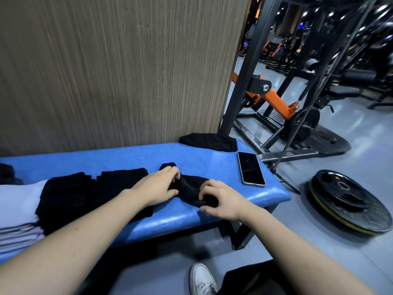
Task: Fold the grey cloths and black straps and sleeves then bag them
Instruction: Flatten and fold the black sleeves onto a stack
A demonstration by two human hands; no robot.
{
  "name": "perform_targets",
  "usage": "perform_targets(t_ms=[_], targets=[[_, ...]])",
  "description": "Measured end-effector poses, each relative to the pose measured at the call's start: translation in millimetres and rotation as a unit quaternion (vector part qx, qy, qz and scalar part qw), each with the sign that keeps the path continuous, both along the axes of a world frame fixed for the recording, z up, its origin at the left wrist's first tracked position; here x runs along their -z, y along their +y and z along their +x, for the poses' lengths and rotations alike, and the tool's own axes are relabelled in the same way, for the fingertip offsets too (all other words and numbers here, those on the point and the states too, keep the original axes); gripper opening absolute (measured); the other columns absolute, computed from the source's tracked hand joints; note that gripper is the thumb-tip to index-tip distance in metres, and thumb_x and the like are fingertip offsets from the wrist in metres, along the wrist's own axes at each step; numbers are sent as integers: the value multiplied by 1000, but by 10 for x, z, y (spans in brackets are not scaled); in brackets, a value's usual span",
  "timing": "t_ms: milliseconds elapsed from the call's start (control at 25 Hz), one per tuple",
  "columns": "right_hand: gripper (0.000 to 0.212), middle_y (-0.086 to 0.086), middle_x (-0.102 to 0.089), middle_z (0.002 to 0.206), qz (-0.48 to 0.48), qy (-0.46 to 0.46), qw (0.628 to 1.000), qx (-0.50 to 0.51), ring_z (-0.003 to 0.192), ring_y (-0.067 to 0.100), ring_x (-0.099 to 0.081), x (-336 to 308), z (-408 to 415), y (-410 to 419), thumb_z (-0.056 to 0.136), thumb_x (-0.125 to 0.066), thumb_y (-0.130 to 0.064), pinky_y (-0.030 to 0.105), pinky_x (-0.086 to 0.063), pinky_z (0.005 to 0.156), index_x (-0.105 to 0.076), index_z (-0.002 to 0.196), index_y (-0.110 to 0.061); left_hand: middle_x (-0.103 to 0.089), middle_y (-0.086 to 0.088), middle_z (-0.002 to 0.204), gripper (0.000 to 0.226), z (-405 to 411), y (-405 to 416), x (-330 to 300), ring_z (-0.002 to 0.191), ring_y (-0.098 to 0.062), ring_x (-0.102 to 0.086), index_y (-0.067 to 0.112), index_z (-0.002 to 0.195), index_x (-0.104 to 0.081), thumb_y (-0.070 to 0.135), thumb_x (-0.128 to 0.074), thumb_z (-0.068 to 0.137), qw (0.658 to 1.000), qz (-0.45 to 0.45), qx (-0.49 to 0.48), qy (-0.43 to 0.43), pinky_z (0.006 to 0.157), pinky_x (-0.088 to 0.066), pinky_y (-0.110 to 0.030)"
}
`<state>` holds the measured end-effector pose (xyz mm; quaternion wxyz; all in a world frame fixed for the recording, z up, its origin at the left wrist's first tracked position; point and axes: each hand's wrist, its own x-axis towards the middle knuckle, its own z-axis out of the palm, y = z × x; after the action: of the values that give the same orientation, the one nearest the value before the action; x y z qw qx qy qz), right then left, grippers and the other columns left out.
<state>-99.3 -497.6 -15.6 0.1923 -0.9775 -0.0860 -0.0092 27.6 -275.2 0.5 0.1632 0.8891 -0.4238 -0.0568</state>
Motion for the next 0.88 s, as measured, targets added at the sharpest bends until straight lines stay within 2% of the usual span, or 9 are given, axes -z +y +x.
perform_targets(t_ms=[80,200,280,360,440,560,640,720,880], targets=[[28,-11,-53,118,34,-6,999,36,114,14,-53,1,-35,-65,85,-62,-43,33,-45,97,-61,108,-26,-49,13,119,43,-43,24,-2,111,-11,-52,34,122,-43,45,-65,88,999,44,14,-26,93,-42,-30],[26,-6,-52,123,-27,-8,994,101,118,19,-52,38,-39,-213,92,-66,-28,32,-43,98,-59,116,-21,-48,10,124,51,-48,-14,-29,114,-13,-49,34,135,-46,52,-61,90,990,108,22,-84,98,-36,-28],[27,-3,-53,125,-51,-5,990,130,118,23,-54,73,-8,-300,93,-66,-28,35,-43,100,-60,118,-19,-50,10,120,48,-43,-50,-50,105,-15,-51,34,132,-52,54,-60,89,988,130,23,-83,93,-37,-27],[28,-3,-53,127,-34,4,988,153,119,23,-54,79,18,-333,93,-66,-28,36,-43,102,-59,118,-19,-52,13,112,43,-20,-79,-61,98,-15,-51,36,125,-57,58,-59,88,990,131,12,-51,90,-39,-27],[28,-3,-52,128,-7,11,987,161,120,23,-54,76,36,-343,91,-67,-27,36,-42,103,-60,117,-19,-52,15,107,37,17,-97,-71,98,-15,-53,37,120,-60,59,-55,91,992,125,3,-32,91,-41,-28],[30,-2,-51,129,3,5,987,163,121,22,-53,64,25,-356,89,-69,-24,34,-42,103,-61,117,-18,-53,13,110,24,67,-117,-62,102,-13,-54,39,116,-61,50,-54,96,991,121,3,-57,91,-38,-27],[32,0,-49,127,-2,-12,980,197,120,21,-51,53,-12,-343,91,-66,-26,34,-44,100,-59,120,-17,-50,12,112,19,69,-120,-41,105,-12,-52,38,113,-61,46,-55,96,992,109,-1,-70,88,-34,-26],[33,4,-48,121,-45,-33,966,254,116,24,-50,40,-50,-302,94,-61,-33,35,-46,93,-57,122,-17,-48,12,111,17,48,-136,-26,104,-12,-52,36,109,-62,44,-53,98,993,93,-13,-71,84,-31,-25],[44,9,-50,119,-95,3,940,329,114,31,-52,33,-99,-182,95,-56,-49,40,-49,86,-50,126,-18,-46,9,115,18,-11,-191,-10,108,-13,-50,31,110,-61,43,-53,99,993,74,-22,-89,82,-34,-27]])
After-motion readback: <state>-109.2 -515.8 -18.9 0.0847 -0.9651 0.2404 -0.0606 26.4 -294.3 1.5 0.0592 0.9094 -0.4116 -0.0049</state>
